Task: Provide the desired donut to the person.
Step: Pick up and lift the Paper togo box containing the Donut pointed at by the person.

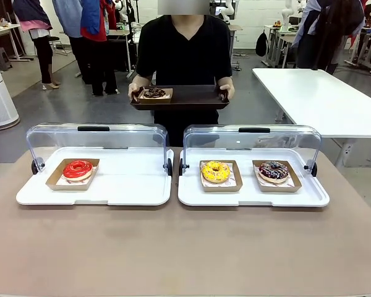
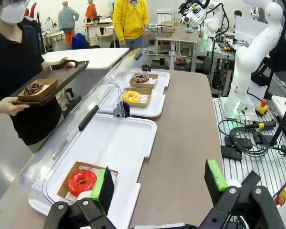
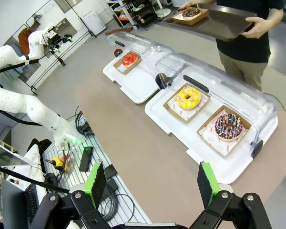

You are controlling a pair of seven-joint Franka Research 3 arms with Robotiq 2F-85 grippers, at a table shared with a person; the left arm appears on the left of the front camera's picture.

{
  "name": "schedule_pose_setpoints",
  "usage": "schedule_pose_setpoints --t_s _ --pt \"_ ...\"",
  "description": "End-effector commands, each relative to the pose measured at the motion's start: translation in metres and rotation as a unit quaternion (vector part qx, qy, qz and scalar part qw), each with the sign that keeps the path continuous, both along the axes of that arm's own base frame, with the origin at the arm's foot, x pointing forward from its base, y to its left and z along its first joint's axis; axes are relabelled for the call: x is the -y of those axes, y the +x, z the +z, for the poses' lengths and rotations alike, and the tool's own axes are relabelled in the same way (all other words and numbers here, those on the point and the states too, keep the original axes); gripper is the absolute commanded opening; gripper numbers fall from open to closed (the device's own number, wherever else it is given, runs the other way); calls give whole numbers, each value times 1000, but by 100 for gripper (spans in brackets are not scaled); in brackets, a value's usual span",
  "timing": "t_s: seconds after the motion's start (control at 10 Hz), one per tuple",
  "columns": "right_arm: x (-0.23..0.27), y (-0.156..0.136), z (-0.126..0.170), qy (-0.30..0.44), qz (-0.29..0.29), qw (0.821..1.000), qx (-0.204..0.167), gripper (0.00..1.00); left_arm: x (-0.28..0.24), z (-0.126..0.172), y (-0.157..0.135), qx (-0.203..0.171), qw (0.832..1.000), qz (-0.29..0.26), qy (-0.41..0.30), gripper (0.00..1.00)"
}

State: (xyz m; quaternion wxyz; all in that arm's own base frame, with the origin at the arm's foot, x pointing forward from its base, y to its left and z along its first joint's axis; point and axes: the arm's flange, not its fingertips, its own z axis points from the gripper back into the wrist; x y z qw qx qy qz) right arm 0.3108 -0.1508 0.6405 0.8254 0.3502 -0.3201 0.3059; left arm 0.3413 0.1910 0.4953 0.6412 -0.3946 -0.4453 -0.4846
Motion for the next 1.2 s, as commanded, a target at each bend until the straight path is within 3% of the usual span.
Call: schedule_pose_setpoints --t_s 0.0,1.1 --pt "-1 0 0 6 5 1000 3 100 1 0 0 5 1000 -2 -8 100" --pt "-1 0 0 6 5 1000 3 100 1 0 0 5 1000 -2 -8 100"
